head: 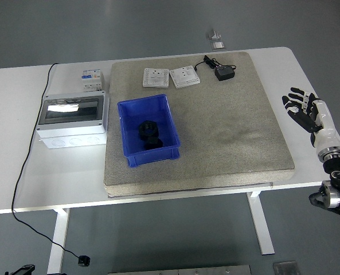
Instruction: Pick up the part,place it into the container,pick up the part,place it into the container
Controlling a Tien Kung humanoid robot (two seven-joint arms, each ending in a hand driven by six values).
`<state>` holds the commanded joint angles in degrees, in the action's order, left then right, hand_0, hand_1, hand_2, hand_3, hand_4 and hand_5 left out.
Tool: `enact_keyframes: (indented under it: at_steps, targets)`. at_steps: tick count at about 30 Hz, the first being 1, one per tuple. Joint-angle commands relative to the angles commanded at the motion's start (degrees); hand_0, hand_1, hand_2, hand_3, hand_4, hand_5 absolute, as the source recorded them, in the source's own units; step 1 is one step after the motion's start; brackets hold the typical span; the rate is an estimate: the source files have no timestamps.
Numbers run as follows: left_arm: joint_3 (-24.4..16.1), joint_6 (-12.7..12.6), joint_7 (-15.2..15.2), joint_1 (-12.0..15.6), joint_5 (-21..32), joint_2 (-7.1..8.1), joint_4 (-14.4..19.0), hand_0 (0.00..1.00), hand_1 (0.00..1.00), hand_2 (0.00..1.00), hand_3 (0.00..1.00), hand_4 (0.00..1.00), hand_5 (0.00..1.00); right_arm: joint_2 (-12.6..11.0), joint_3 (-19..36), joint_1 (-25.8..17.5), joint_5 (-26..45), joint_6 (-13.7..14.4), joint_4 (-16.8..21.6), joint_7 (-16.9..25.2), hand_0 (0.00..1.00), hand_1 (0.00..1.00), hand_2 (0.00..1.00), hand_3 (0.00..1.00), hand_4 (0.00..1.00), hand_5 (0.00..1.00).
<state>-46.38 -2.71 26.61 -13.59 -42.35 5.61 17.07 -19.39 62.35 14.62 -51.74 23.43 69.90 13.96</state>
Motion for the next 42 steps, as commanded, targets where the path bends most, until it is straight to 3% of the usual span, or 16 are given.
enact_keyframes:
  at_steps: [3, 4, 9, 10, 23, 42]
  targets:
    - [-0.44, 0.76, 1.25, 0.02, 0.67, -0.1, -0.06, 0.669, 0.671, 0.692, 0.576, 0.634, 0.565, 0.55, 3.04, -1.12, 2.51, 0.13, -0.72, 1.11, 0.82, 0.578, 0.702, 0.752, 0.766, 0.499]
    - [-0.55, 1.07, 1.76, 0.03, 1.03, -0.14, -0.09, 0.67, 0.677, 0.728, 0.597, 0.637, 0.579, 0.61, 4.35, -1.56, 3.57, 0.1, -1.03, 1.56, 0.726, 0.398, 0.498, 0.682, 0.778, 0.521]
    - [-0.47, 2.24, 2.91, 0.01, 1.75, -0.43, -0.07, 0.67, 0.677, 0.728, 0.597, 0.637, 0.579, 0.27, 8.02, -2.59, 6.09, -0.66, -1.83, 2.63, 0.726, 0.398, 0.498, 0.682, 0.778, 0.521]
    - [-0.3, 2.4, 2.87, -0.01, 1.95, -0.5, -0.06, 0.673, 0.675, 0.717, 0.605, 0.652, 0.601, 0.24, 8.49, -2.61, 6.05, -0.81, -1.88, 2.73, 0.726, 0.392, 0.431, 0.608, 0.821, 0.574]
    - [2.46, 4.92, 2.39, -0.07, 4.56, -1.01, 0.13, 0.68, 0.678, 0.693, 0.583, 0.662, 0.579, -0.34, 11.88, -2.74, 5.71, -1.68, -2.38, 3.34, 0.728, 0.391, 0.431, 0.584, 0.835, 0.608]
    - [1.32, 4.09, 3.15, 0.9, 2.91, -1.15, 0.01, 0.687, 0.683, 0.706, 0.605, 0.706, 0.606, 0.5, 10.0, -2.38, 2.85, -0.64, -2.2, 0.74, 0.724, 0.39, 0.444, 0.614, 0.849, 0.637]
